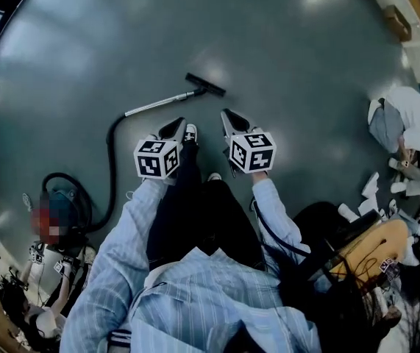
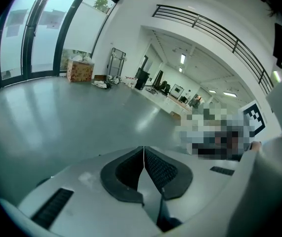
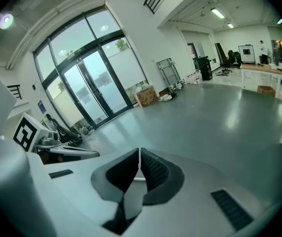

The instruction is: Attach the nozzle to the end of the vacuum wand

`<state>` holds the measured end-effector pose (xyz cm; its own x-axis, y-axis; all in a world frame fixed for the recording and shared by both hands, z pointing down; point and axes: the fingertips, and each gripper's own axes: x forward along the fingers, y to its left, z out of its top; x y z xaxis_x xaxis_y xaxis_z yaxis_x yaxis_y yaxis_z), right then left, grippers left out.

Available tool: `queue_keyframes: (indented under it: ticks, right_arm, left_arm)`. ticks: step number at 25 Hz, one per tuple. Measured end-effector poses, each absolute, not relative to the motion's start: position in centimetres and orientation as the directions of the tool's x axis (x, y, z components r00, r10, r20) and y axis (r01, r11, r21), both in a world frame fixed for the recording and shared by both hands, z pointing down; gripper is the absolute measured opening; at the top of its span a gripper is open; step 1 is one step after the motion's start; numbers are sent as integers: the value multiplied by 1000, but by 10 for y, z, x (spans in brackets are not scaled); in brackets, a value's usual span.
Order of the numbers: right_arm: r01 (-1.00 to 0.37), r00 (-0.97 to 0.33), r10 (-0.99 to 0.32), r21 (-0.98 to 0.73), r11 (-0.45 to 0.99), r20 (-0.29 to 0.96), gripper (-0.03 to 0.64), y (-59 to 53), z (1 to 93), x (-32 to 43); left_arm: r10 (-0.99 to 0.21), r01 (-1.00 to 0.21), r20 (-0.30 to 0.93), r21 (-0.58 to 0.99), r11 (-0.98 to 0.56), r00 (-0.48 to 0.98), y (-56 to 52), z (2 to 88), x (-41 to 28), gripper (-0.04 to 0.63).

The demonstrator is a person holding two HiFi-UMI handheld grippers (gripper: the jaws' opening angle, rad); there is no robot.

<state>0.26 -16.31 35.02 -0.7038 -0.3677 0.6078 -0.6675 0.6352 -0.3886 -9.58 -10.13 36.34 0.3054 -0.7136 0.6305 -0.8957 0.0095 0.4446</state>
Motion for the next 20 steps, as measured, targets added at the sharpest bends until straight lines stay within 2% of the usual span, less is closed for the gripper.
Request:
queue_keyframes:
  ticks: [8,13,20]
  right_arm:
    - [-656,-701,-366,-352,668,612,18,-67,296,54]
    - [-658,-686,-369,-318,683,627,18,-19,275,84]
    - [-627,-720,-350,-346,698,599,18,21,248,79]
  left_arm:
    - [-789,-882,555,470,35,264,-27,282,-62,12]
    - [-803,-853,528,520,48,277,31,262,-19,12]
    - [-811,-859,484,510,-44,329,62,227,15,12]
